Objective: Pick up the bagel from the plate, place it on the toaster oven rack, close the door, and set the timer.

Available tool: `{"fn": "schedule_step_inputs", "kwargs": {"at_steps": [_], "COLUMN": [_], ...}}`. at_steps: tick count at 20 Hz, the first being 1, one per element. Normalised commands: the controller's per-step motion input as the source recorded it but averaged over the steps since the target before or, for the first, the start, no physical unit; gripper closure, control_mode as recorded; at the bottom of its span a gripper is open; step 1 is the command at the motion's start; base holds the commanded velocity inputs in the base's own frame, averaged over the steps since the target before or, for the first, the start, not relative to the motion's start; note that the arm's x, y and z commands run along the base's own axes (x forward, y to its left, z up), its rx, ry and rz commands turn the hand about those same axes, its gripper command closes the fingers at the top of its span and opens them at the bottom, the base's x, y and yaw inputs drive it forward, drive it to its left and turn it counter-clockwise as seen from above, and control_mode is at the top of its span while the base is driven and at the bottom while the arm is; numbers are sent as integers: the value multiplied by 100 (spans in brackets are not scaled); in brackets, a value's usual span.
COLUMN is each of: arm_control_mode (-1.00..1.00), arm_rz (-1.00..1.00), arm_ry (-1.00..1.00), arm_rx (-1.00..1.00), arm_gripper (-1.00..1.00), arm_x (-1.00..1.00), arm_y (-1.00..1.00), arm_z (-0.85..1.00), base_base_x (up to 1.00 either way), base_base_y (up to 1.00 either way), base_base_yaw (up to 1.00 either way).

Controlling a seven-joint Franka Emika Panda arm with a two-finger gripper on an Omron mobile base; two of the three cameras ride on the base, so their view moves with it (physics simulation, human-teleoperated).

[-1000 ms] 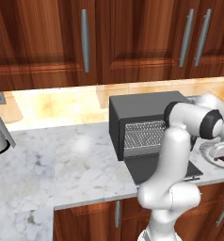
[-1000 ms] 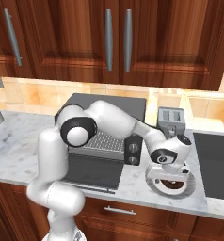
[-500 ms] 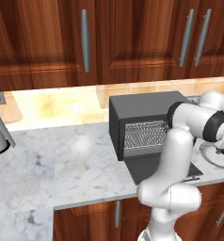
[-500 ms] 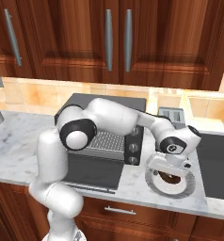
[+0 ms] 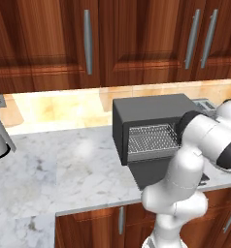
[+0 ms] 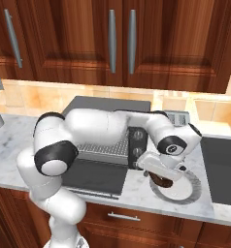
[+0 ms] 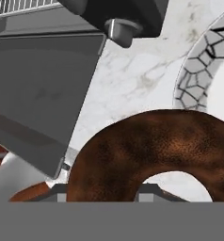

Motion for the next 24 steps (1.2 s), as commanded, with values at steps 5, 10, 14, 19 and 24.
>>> {"fn": "schedule_step_inputs", "kwargs": {"at_steps": [5,10,14,19,24], "arm_control_mode": [-100,-100,-100,-100,-100], "arm_rz": [0,3,6,10,15], "arm_ry": [0,0,0,0,0], "arm_rx": [0,-1,-3,-7,-7], "arm_gripper": [100,100,100,100,100], "arm_x": [-47,-6,0,0,8], "arm_y": [94,79,57,49,42], "arm_z": [36,56,50,17,0], "base_base_x": [0,0,0,0,0], "base_base_y": [0,0,0,0,0], "base_base_yaw": [0,0,0,0,0]}}
